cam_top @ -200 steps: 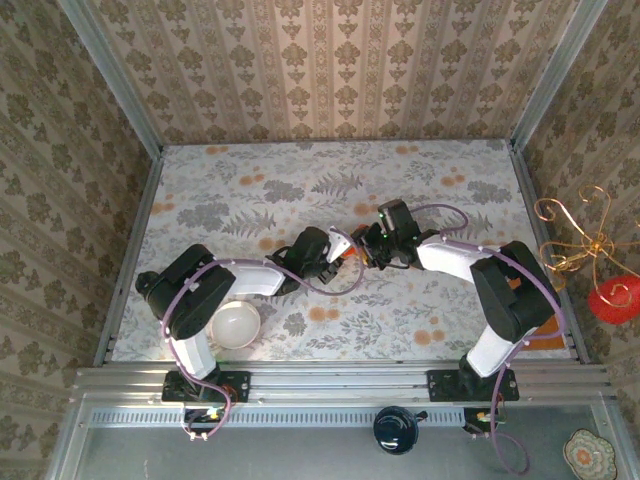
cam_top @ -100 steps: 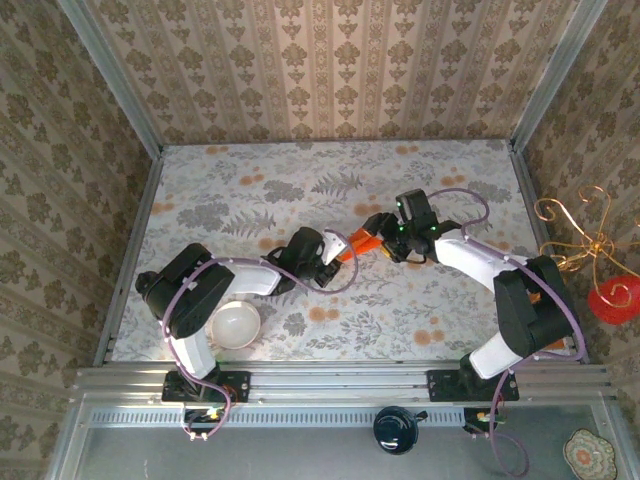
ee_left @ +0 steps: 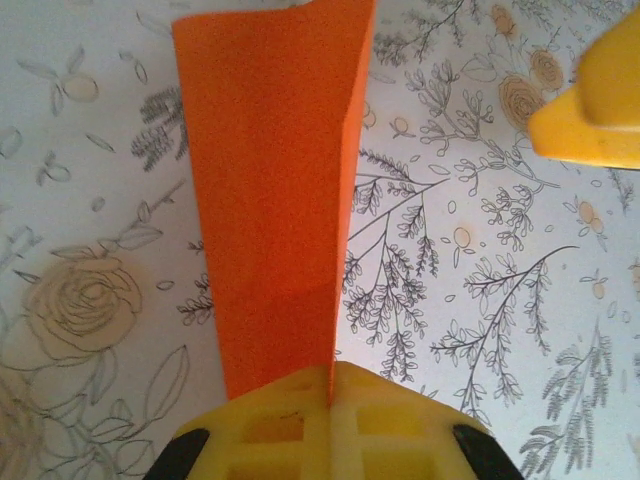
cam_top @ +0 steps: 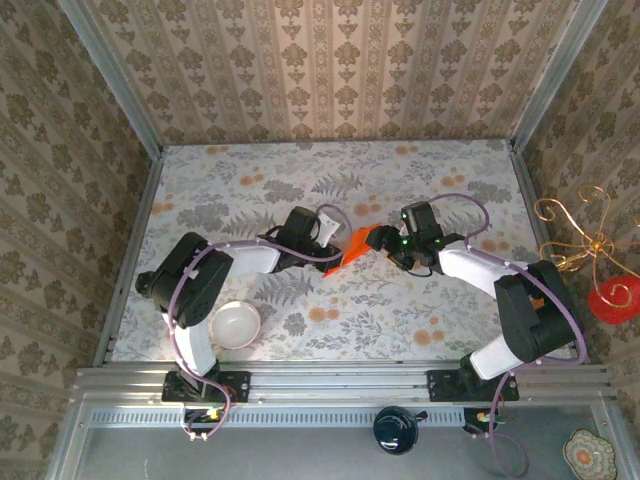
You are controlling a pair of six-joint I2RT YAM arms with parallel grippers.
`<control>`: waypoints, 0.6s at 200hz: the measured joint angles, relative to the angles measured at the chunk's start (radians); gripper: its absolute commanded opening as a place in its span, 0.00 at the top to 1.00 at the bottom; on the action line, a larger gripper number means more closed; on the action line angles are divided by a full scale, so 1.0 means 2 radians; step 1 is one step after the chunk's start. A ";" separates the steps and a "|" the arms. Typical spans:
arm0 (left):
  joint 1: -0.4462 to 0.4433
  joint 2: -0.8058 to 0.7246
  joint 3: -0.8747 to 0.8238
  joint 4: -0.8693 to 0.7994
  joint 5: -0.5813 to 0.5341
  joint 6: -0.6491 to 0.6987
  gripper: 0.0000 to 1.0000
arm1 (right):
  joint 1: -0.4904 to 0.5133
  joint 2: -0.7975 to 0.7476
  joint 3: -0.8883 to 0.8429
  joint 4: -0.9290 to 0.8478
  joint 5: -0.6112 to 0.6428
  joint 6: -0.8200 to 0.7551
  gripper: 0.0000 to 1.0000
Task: Fold a paper plane with a square sheet of paper (pick it up from the middle)
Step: Fold the wing for the fifth time at the center of the table.
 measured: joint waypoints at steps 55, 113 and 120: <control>0.003 0.028 0.032 -0.042 0.060 -0.062 1.00 | 0.000 0.042 0.004 0.022 -0.039 -0.039 0.29; 0.010 0.054 0.065 -0.063 0.114 -0.109 1.00 | 0.000 0.072 0.021 0.019 -0.056 -0.063 0.31; 0.011 0.056 0.066 -0.064 0.119 -0.114 1.00 | 0.000 0.074 0.024 0.020 -0.057 -0.064 0.31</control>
